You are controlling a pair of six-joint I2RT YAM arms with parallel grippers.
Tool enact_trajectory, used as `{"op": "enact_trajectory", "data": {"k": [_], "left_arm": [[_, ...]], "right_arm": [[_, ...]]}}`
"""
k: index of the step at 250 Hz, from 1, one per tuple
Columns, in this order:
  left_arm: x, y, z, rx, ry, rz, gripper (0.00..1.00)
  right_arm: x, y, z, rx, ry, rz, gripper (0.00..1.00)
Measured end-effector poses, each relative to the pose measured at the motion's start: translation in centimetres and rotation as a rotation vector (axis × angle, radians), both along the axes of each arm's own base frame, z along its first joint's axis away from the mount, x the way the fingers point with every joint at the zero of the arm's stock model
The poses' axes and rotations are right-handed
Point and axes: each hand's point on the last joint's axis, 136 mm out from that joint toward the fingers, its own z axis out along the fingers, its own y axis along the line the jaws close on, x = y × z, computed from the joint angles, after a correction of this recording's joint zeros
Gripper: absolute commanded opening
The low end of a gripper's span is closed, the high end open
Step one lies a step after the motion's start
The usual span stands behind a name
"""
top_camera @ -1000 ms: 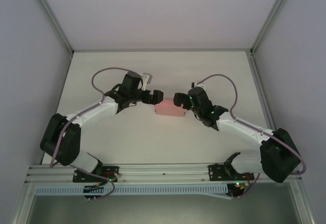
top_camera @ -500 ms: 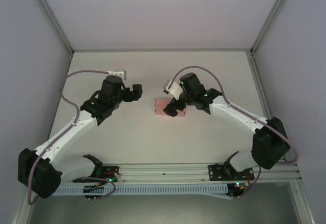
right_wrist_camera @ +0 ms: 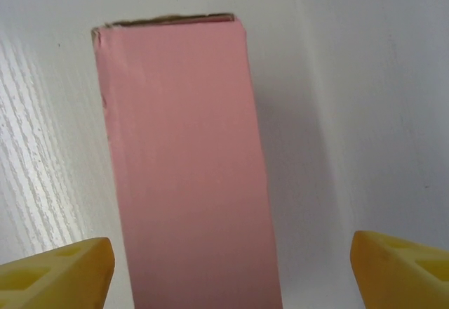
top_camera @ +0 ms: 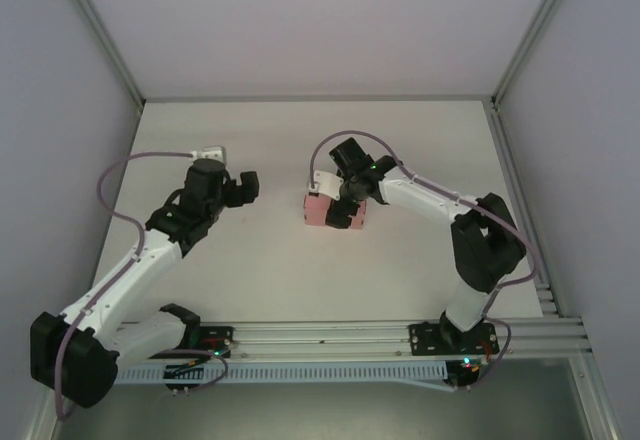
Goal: Assemble paper box
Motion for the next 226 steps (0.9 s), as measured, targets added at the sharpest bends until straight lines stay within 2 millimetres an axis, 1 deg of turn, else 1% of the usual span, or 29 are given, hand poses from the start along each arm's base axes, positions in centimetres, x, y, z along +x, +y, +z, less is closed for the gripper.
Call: {"op": "enact_trajectory", "data": {"k": [8,15,22,42,54,60,71,82,94,105,151,163,173,184,201,211,226], "left_arm": [[0.1,0.1,0.0,-0.01,-0.001,-0.002,1.0],[0.1,0.2,0.0,-0.014,-0.002,-0.002,1.0],[0.2,0.3,0.0,-0.02,-0.004,-0.002,1.0],[0.4,0.5,0.3,-0.032,-0.011,-0.004,1.0],[0.5,0.5,0.4,-0.04,-0.017,-0.005,1.0],[0.6,0.5,0.5,-0.045,-0.019,-0.007,1.0],[0.6,0.5,0.6,-0.051,-0.022,-0.011,1.0],[0.6,0.4,0.7,-0.054,-0.025,-0.015,1.0],[0.6,0.3,0.7,-0.057,-0.026,-0.021,1.0],[0.7,0.3,0.8,-0.059,-0.028,-0.026,1.0],[0.6,0.1,0.8,-0.061,-0.028,-0.035,1.0],[0.6,0.1,0.8,-0.061,-0.028,-0.035,1.0],[0.6,0.2,0.8,-0.061,-0.028,-0.035,1.0],[0.6,0.2,0.8,-0.061,-0.028,-0.035,1.0],[0.6,0.2,0.8,-0.06,-0.027,-0.035,1.0],[0.6,0.2,0.8,-0.061,-0.027,-0.035,1.0],[0.7,0.2,0.7,-0.06,-0.024,-0.034,1.0]], "right_arm": [[0.0,0.0,-0.4,-0.015,0.005,0.005,0.75],[0.0,0.0,-0.7,-0.027,0.009,0.011,0.68],[0.0,-0.1,-1.1,-0.043,0.012,0.016,0.63],[-0.1,-0.3,-1.8,-0.073,0.022,0.021,0.58],[-0.2,-0.4,-2.1,-0.089,0.023,0.027,0.49],[-0.2,-0.5,-2.2,-0.092,0.025,0.027,0.47],[-0.1,-0.6,-2.2,-0.101,0.019,0.032,0.43],[0.0,-0.6,-2.0,-0.105,0.013,0.029,0.38],[0.3,-0.6,-1.8,-0.109,-0.002,0.029,0.34],[0.6,-0.6,-1.5,-0.112,-0.016,0.027,0.29],[1.8,-0.6,-0.7,-0.151,-0.1,0.031,0.28],[2.4,-0.4,-0.5,-0.173,-0.156,0.038,0.27],[2.9,-0.2,-0.2,-0.188,-0.215,0.048,0.29],[3.2,0.1,0.0,-0.204,-0.284,0.063,0.25],[3.6,0.4,-0.2,-0.247,-0.39,0.091,0.25],[3.8,0.4,-0.6,-0.275,-0.443,0.108,0.24],[3.8,0.5,-1.4,-0.311,-0.511,0.135,0.27]]}}
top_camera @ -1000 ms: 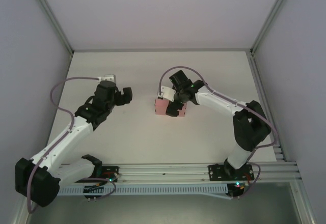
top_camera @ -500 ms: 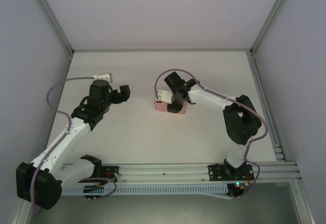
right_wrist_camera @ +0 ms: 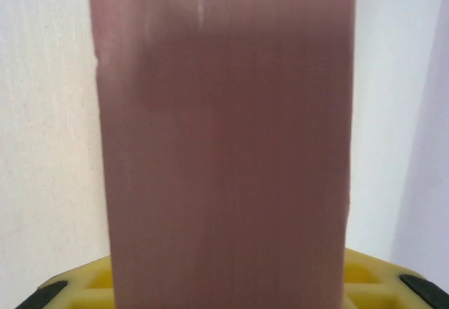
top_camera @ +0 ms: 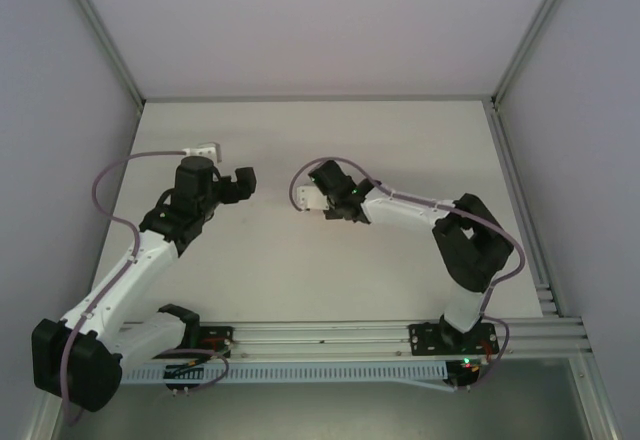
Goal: Assemble paper box
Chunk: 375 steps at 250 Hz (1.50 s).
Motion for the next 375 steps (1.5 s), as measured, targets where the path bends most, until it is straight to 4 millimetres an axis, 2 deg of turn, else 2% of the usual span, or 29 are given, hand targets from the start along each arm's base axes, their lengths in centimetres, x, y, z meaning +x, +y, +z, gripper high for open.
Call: {"op": "enact_trajectory", "data": {"k": [33,64,118,193,233,271,290,375], "left_arm": [[0.0,-0.1,-0.1,-0.003,0.003,-0.006,1.0],[0.0,-0.2,-0.1,-0.006,0.004,-0.011,1.0],[0.0,-0.3,-0.3,-0.004,0.012,-0.013,1.0],[-0.1,-0.2,-0.7,0.003,0.027,-0.012,1.0],[0.0,-0.2,-0.8,0.003,0.028,-0.011,1.0],[0.0,-0.2,-0.7,0.002,0.027,-0.011,1.0],[0.0,-0.2,-0.6,0.0,0.022,-0.011,1.0],[-0.1,0.2,-0.1,-0.017,-0.023,-0.001,1.0]], "right_arm": [[0.6,0.2,-0.4,0.0,-0.114,0.02,0.32],[0.9,0.0,-0.4,-0.001,-0.136,0.01,0.43],[0.7,-0.2,-0.8,0.022,-0.144,-0.005,0.4],[0.3,-0.5,-1.5,0.03,-0.13,-0.011,0.49],[-0.6,-0.8,-2.4,0.025,-0.082,-0.013,0.64],[-1.9,-1.3,-2.8,0.028,-0.012,-0.021,0.85],[-2.5,-1.4,-2.5,0.045,0.015,-0.028,1.0],[-5.5,-1.4,0.2,0.129,0.114,-0.012,1.0]]}}
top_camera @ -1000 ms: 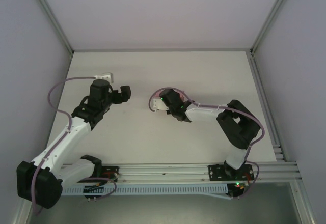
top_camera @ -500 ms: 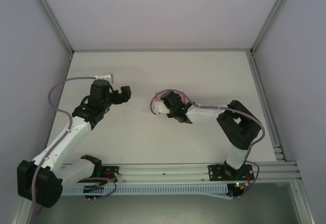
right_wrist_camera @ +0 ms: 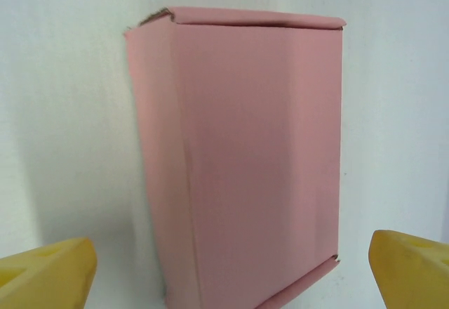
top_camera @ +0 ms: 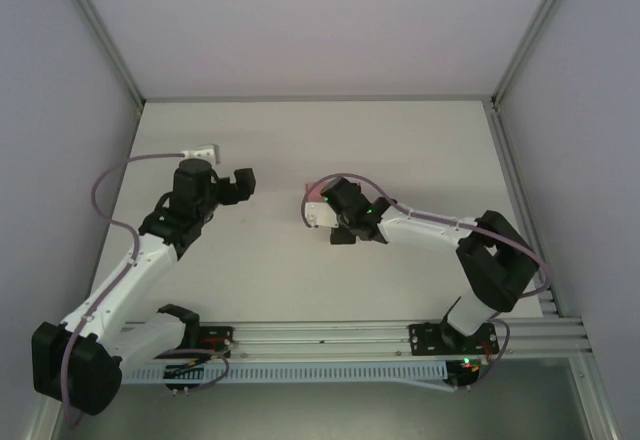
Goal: Assemble paper box
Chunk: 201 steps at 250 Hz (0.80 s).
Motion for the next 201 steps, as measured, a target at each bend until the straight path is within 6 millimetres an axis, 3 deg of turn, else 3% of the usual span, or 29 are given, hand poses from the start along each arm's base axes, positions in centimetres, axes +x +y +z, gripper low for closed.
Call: {"op": "enact_trajectory", "data": {"k": [32,77,116,138,170,201], "left_arm": [[0.1,0.0,0.0,-0.004,-0.017,-0.001,1.0],[0.4,0.5,-0.1,0.01,-0.059,0.021,1.0],[0.7,1.5,-0.7,0.059,-0.108,0.056,1.0],[1.0,2.3,-1.1,0.094,-0.144,0.087,1.0],[1.1,3.6,-2.2,0.159,-0.209,0.125,1.0],[1.5,5.3,-3.0,0.211,-0.248,0.172,1.0]], "right_arm": [[-1.7,0.3,2.6,0.09,0.047,0.019,1.0],[-3.3,0.6,9.1,0.289,0.008,0.034,1.0],[-3.5,-1.1,13.5,0.47,-0.086,-0.021,1.0],[-2.0,-3.5,14.5,0.569,-0.13,-0.152,1.0],[1.8,-9.5,15.2,0.714,-0.21,-0.458,1.0],[3.9,-15.0,15.3,0.838,-0.292,-0.699,1.0]]}}
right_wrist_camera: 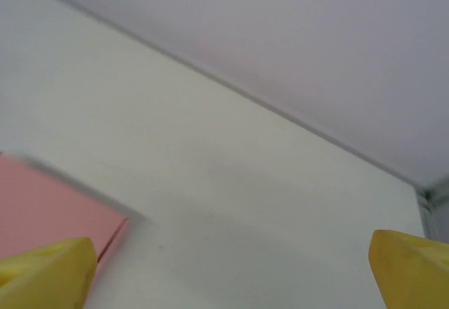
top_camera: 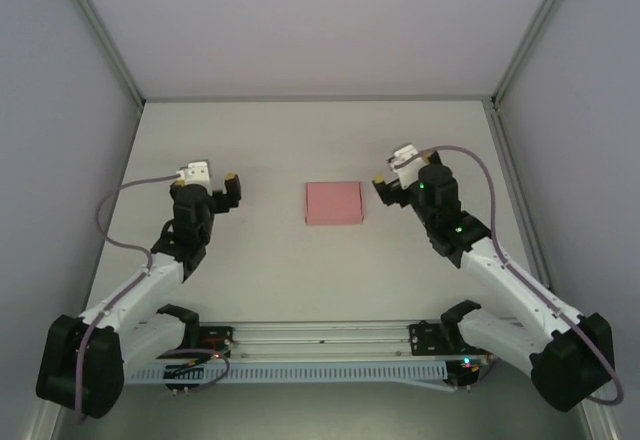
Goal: Assemble paper box
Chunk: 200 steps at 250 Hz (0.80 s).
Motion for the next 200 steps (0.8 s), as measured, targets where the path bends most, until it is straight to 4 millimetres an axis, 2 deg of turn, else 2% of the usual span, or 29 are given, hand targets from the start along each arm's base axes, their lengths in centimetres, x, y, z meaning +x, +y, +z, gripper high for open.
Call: {"op": "enact_trajectory", "data": {"k": [20,44,64,91,116,148,200], "left_arm": [[0.7,1.4,0.0,0.016,-0.035,0.041,1.0],[1.2,3.4,-0.7,0.039,-0.061,0.093,1.0],[1.3,4.8,-1.9,0.055,-0.079,0.124,1.0],[1.0,6.2,-4.4,0.088,-0.057,0.143,1.0],[1.2,6.3,-4.0,0.107,-0.088,0.132,1.0],[1.4,6.5,-2.1,0.095,-0.168,0.129,1.0],[0.9,6.4,-1.8,0.108,-0.188,0.116,1.0]], "right_arm": [[0.8,-2.9,-0.6,0.066,-0.017,-0.118,1.0],[1.5,-5.8,-2.4,0.1,-0.029,-0.245,1.0],[1.9,-8.2,-4.7,0.119,-0.031,-0.337,1.0],[2.0,-11.0,-8.1,0.146,-0.006,-0.439,1.0],[2.1,-13.4,-10.3,0.189,-0.003,-0.526,1.0],[2.4,-15.1,-11.5,0.228,-0.025,-0.578,1.0],[3.4,-14.7,-11.7,0.273,-0.061,-0.548,1.0]]}}
